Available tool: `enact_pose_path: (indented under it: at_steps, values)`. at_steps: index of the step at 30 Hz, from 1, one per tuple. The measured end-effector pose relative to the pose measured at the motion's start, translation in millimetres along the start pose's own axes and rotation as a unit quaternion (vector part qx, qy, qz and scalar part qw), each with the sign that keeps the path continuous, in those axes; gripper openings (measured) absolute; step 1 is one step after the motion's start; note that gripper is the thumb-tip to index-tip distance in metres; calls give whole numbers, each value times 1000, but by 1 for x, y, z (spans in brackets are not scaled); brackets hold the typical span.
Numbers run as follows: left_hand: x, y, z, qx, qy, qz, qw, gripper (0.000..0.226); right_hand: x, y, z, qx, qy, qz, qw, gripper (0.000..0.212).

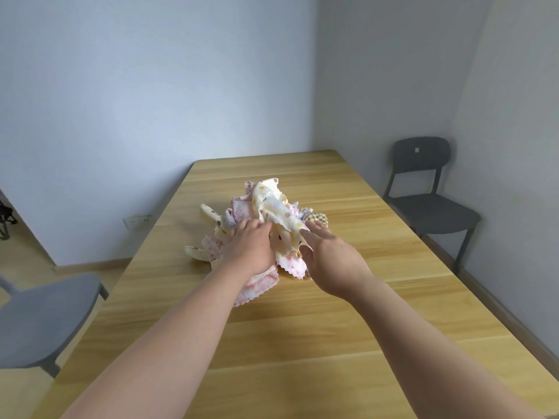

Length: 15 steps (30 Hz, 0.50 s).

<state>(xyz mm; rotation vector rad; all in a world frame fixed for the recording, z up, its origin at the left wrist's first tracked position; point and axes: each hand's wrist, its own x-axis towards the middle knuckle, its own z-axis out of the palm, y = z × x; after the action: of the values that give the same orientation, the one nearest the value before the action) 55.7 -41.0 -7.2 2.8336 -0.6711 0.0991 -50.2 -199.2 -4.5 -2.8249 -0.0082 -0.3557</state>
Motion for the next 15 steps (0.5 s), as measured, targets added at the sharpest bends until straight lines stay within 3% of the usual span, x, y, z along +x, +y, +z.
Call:
enact_pose_path:
  at_steps: [7,12,15]
  values:
    - [10,-1,5,-35,8,-27,999,52,4,5,5,7,4,2,1000,45]
    - [12,7,-14,-119,83,1,989,70,7,10,4,14,9,5,1000,48]
    - [8,22,-42,-198,124,41,971,68,5,7,1,13,11,-1,1000,45]
